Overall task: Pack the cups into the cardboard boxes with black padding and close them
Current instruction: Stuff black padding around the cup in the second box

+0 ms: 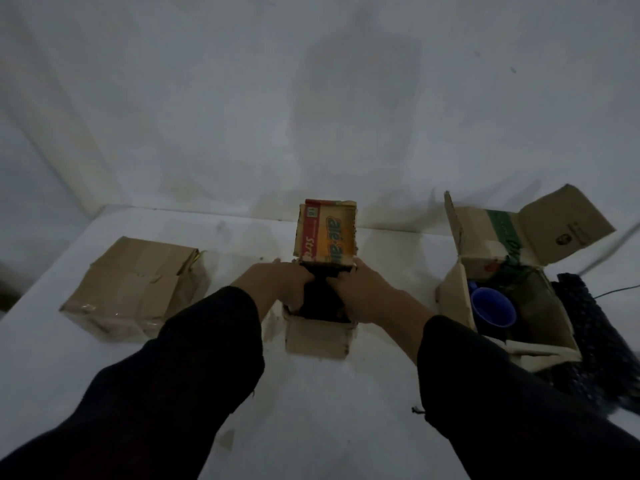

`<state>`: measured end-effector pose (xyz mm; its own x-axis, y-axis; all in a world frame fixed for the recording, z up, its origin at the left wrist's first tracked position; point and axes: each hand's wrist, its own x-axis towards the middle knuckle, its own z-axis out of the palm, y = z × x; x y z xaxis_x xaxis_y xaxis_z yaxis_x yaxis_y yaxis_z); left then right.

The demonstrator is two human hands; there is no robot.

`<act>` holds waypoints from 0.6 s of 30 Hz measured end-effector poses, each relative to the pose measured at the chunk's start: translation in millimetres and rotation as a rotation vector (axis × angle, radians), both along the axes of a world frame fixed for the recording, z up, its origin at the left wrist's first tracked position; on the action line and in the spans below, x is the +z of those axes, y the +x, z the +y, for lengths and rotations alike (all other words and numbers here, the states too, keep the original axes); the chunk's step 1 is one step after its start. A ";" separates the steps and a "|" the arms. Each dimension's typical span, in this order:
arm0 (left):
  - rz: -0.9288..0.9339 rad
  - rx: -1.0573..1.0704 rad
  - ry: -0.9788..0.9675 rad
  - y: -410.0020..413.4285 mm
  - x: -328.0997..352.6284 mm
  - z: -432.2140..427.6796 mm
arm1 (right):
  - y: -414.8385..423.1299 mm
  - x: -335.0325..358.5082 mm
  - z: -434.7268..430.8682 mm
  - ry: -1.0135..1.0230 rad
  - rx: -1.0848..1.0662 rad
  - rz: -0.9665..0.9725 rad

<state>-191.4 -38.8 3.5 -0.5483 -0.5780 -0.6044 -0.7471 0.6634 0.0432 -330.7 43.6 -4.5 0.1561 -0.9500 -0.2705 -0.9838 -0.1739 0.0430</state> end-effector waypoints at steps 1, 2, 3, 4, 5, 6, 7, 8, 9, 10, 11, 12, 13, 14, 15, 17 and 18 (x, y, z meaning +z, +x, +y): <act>-0.013 0.036 0.072 -0.7 4.6 -2.8 | -1.0 -2.6 3.0 0.017 -0.011 0.004; -0.023 0.049 0.107 -1.1 7.8 -4.9 | -2.6 -5.2 5.4 0.001 0.024 0.063; -0.019 0.034 0.097 -1.2 9.4 -6.1 | -4.0 -6.6 8.3 -0.007 0.065 0.151; -0.005 -0.001 0.055 -0.8 10.0 -5.6 | -4.8 -6.7 10.6 -0.005 0.096 0.206; 0.016 -0.045 -0.008 0.4 9.8 -3.4 | -4.1 -4.8 12.2 -0.004 0.111 0.240; 0.031 -0.090 -0.078 1.3 8.4 -0.6 | -1.9 -2.7 13.3 -0.003 0.115 0.263; 0.035 -0.138 -0.148 1.8 7.0 2.4 | -0.4 -2.2 13.0 0.007 0.112 0.262; 0.026 -0.182 -0.210 1.8 5.9 4.6 | 0.4 -1.7 10.3 0.028 0.116 0.266; 0.009 -0.216 -0.256 1.4 5.7 6.6 | 0.8 -3.2 7.8 0.032 0.107 0.260; -0.010 -0.239 -0.291 1.0 5.6 8.2 | 1.8 -6.8 4.8 0.025 0.123 0.298; -0.027 -0.250 -0.319 1.3 4.5 9.5 | 2.4 -9.0 3.4 0.016 0.118 0.336; -0.036 -0.252 -0.347 2.2 2.0 10.7 | 1.9 -10.3 1.5 0.022 0.101 0.320; -0.032 -0.250 -0.368 3.2 0.1 12.5 | 0.8 -12.0 0.1 0.044 0.031 0.186; -0.021 -0.241 -0.378 4.5 -2.1 14.3 | -0.7 -14.9 -0.7 0.059 -0.059 -0.002; -0.002 -0.228 -0.379 5.7 -2.9 16.8 | -1.2 -17.6 -0.3 0.080 -0.142 -0.226; 0.032 -0.214 -0.371 7.8 -1.4 21.1 | -2.1 -24.1 -2.3 -0.034 -0.158 -0.242; 0.047 -0.213 -0.364 9.1 -1.4 21.1 | -1.5 -25.5 -3.2 -0.067 -0.170 -0.210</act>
<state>-182.2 -17.7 2.1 -0.7008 -0.6197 -0.3534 -0.5941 0.7812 -0.1919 -332.2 40.4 -30.0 0.0394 -0.9820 -0.1846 -0.9872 -0.0096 -0.1595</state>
